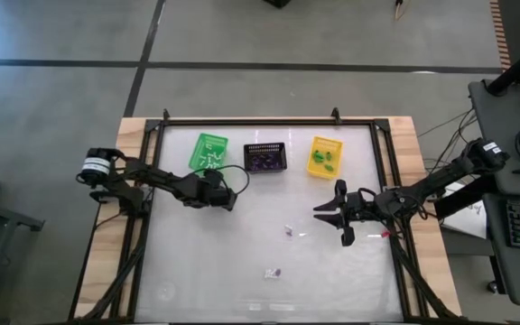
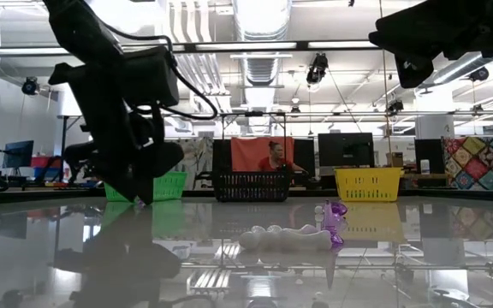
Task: Sort Halloween decoration
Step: Put the purple witch hat toy into the black basket
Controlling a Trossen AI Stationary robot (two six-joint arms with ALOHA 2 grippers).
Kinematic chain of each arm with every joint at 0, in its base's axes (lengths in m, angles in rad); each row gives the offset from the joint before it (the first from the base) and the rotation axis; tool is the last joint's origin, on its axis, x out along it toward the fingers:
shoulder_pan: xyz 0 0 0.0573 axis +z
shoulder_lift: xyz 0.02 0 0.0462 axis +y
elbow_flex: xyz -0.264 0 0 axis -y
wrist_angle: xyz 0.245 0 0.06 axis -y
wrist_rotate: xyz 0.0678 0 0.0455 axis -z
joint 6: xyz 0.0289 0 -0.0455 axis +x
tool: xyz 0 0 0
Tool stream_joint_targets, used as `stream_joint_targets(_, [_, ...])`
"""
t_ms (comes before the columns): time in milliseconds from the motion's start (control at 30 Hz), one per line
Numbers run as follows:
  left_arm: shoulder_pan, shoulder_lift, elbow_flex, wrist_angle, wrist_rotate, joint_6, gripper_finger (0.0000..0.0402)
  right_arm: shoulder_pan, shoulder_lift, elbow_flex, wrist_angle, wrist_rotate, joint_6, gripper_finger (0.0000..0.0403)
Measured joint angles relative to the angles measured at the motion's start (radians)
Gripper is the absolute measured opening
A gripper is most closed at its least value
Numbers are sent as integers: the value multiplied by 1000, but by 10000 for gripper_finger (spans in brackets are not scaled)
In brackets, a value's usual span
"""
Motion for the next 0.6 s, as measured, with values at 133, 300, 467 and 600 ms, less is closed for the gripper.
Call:
stream_joint_targets(133, [0,-1,1,5,6,4,108,0,0,0,0,4,1,84])
stream_joint_targets(300, [1,-2,1,2,5,4,40,0,0,0,0,8,1,84])
stream_joint_targets(467, [-15,-11,0,12,20,26,2,0,0,0,0,8,10,84])
stream_joint_targets(600, [-43,-45,8,8,72,61,1,0,0,0,0,8,14,84])
